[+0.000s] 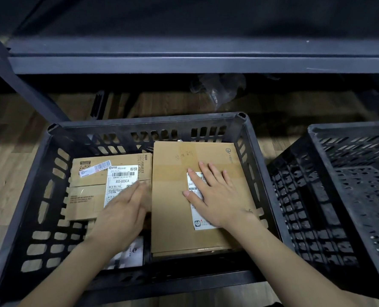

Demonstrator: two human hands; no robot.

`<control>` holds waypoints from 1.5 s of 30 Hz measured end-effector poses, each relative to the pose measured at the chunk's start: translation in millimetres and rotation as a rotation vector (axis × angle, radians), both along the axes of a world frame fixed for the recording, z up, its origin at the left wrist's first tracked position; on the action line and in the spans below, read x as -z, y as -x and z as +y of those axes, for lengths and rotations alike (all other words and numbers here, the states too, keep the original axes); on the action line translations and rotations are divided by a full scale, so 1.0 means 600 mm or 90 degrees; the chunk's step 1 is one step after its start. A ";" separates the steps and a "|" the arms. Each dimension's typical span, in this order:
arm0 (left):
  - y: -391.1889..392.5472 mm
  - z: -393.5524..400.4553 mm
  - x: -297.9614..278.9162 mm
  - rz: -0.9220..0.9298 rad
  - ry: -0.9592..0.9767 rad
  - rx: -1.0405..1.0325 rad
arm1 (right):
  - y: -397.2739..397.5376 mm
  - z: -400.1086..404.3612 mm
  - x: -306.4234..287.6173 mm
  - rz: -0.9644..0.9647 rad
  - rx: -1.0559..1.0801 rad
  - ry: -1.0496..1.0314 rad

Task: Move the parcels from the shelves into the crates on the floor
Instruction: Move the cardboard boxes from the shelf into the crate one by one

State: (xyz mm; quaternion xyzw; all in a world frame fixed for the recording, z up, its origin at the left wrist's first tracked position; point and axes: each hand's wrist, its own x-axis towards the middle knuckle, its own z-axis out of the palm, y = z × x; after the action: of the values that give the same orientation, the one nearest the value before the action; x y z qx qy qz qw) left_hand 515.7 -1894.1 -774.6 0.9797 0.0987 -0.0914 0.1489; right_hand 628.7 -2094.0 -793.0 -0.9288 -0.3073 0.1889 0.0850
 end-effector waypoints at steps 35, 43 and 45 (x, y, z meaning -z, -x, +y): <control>-0.003 0.058 0.067 0.183 -0.361 0.164 | 0.100 0.130 -0.053 0.034 -0.160 0.027; -0.005 0.080 0.078 0.139 -0.293 0.206 | 0.100 0.130 -0.050 0.026 -0.157 0.013; -0.007 0.074 0.078 0.152 -0.294 0.224 | 0.101 0.131 -0.050 0.025 -0.158 0.018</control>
State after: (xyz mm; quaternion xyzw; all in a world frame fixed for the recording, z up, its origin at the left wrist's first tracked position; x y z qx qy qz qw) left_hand 519.8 -1849.7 -821.5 0.9719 -0.0370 -0.2056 -0.1084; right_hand 567.8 -2015.1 -763.0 -0.8809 -0.4155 0.2202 0.0537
